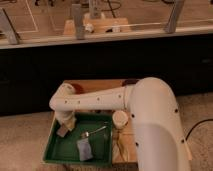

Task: Wipe tray with eraser

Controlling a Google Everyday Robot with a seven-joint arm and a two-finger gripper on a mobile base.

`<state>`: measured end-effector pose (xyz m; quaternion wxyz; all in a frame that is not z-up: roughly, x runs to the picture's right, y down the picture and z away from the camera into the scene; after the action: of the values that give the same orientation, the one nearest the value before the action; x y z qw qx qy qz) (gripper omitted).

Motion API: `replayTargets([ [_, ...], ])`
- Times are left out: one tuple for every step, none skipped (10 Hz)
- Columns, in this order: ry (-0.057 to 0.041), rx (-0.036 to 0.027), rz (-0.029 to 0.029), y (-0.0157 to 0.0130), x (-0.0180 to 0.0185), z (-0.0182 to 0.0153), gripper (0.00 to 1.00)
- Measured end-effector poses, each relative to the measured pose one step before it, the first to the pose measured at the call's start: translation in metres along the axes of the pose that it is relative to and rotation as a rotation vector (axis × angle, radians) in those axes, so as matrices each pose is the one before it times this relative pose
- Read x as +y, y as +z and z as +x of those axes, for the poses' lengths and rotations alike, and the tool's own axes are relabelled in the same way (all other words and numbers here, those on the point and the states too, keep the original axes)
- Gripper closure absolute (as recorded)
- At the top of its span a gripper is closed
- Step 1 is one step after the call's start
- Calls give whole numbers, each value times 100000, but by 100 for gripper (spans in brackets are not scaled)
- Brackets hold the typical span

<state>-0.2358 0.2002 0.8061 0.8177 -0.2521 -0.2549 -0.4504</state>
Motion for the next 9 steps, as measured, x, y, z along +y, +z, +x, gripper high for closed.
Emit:
replayTargets([
  [-2376, -435, 275, 43, -452, -767, 100],
  [-2591, -907, 336, 139, 66, -1344, 100],
  [-722, -661, 102, 114, 167, -857, 100],
  [-980, -1132, -55, 302, 457, -1507, 100],
  [-240, -802, -85, 220, 599, -971, 100],
  [-41, -420, -245, 111, 712, -600, 100],
  [425, -81, -226, -36, 712, -196, 100],
  [1067, 337, -260, -208, 1033, 109, 100],
  [1439, 792, -185, -377, 1115, 378, 100],
])
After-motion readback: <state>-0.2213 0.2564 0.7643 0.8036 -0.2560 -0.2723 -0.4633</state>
